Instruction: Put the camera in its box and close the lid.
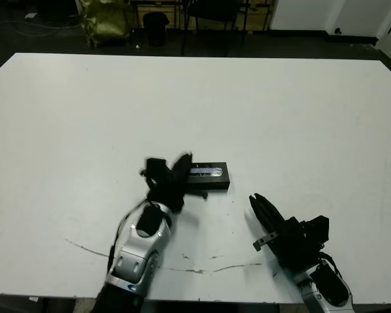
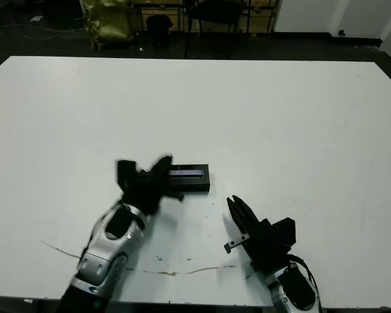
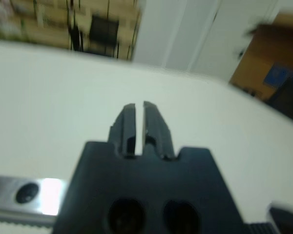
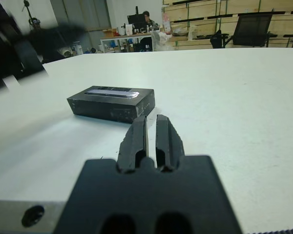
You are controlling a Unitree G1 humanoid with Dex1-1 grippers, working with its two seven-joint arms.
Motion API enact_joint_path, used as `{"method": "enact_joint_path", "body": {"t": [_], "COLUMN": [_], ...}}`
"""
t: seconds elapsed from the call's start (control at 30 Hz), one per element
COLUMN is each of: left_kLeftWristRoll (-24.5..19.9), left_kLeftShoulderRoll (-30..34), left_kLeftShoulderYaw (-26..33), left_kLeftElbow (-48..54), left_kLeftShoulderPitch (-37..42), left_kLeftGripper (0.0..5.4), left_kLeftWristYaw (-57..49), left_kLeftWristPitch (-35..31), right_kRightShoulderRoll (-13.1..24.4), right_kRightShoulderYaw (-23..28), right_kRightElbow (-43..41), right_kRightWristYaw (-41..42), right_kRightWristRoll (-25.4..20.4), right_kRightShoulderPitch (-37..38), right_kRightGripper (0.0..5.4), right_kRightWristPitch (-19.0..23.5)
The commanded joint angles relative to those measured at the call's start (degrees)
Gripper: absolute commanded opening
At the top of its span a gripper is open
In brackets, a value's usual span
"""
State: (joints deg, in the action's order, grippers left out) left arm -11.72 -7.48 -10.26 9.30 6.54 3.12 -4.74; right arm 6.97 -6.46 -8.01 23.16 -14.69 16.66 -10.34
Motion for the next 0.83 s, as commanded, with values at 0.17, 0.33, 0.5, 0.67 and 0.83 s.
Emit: {"method": "enact_joint_path", "body": {"t": [0.17,0.33,0.5,0.67,0.83], "left_kLeftWristRoll": [-6.75,-3.00,-0.02,0.20,0.35], "left_kLeftShoulderRoll": [3.26,5.57,5.57,5.21,5.26], "left_kLeftShoulderYaw": [8.80,13.40,16.89,17.23,16.22], "left_kLeftElbow": [7.81,1.87,-2.85,-7.17,-9.12], "left_kLeftShoulderPitch": [-4.43,-9.65,-14.86,-17.28,-16.49], "left_kLeftGripper": [0.03,0.03,0.03,0.03,0.03], "left_kLeftWristYaw": [3.20,4.63,1.26,1.84,2.64], "left_kLeftWristPitch": [0.29,10.91,13.10,14.46,14.06], "right_kRightShoulderRoll": [-3.66,-4.98,-4.87,-5.23,-6.02], "right_kRightShoulderYaw": [0.63,3.79,5.24,4.80,4.35], "right_kRightElbow": [-8.25,-11.87,-13.96,-15.12,-15.91], "right_kRightWristYaw": [-6.54,-12.46,-17.69,-19.47,-20.15], "right_kRightWristRoll": [-1.96,0.10,3.77,6.28,6.94], "right_kRightShoulderPitch": [2.89,-0.30,-2.61,-3.07,-3.15], "right_kRightGripper": [0.00,0.00,0.00,0.00,0.00], "right_kRightWristPitch": [5.83,6.79,11.39,13.83,14.77]}}
